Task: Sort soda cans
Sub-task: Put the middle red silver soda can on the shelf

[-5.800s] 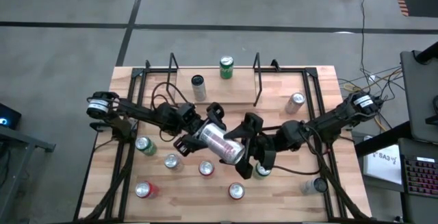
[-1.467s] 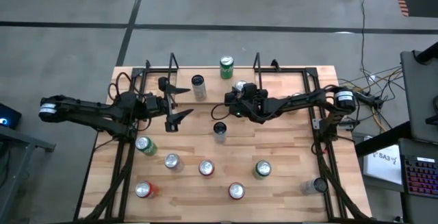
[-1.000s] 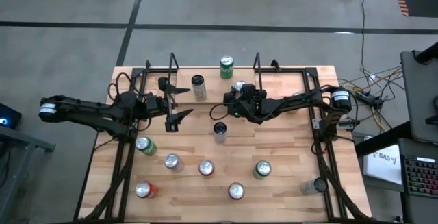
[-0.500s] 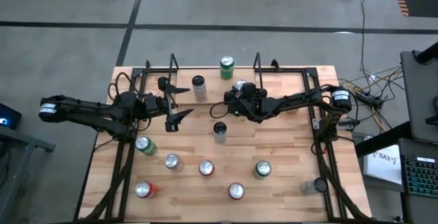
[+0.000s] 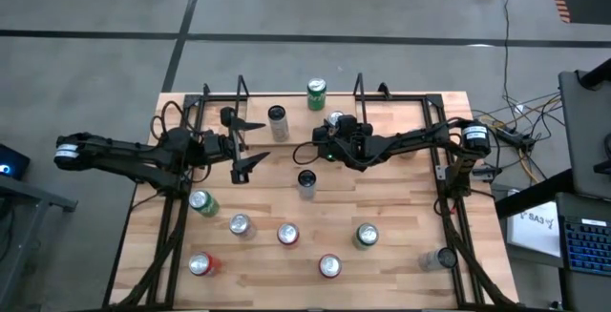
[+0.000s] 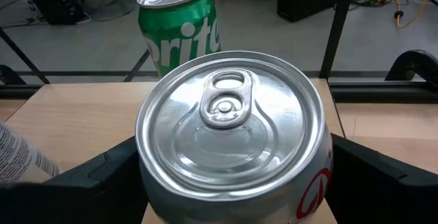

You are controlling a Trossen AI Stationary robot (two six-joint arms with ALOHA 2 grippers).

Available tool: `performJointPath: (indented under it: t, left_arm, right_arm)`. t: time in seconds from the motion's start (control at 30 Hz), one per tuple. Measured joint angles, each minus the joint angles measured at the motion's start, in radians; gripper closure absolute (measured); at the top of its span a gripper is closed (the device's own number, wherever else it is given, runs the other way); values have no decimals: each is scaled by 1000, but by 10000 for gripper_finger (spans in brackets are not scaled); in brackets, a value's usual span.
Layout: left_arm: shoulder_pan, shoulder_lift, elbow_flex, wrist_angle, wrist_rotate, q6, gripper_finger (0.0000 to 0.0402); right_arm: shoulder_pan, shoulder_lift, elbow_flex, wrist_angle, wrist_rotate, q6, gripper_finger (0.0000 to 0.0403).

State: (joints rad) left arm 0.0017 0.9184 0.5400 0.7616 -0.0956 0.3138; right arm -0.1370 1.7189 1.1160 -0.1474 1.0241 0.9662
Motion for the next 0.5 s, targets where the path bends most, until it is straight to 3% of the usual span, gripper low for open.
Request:
performJointPath:
  t: [0.5]
  left_arm:
    - [0, 0, 0, 1, 0, 0, 98]
  right_arm:
    - [-5, -1, 11, 4, -7, -1, 67]
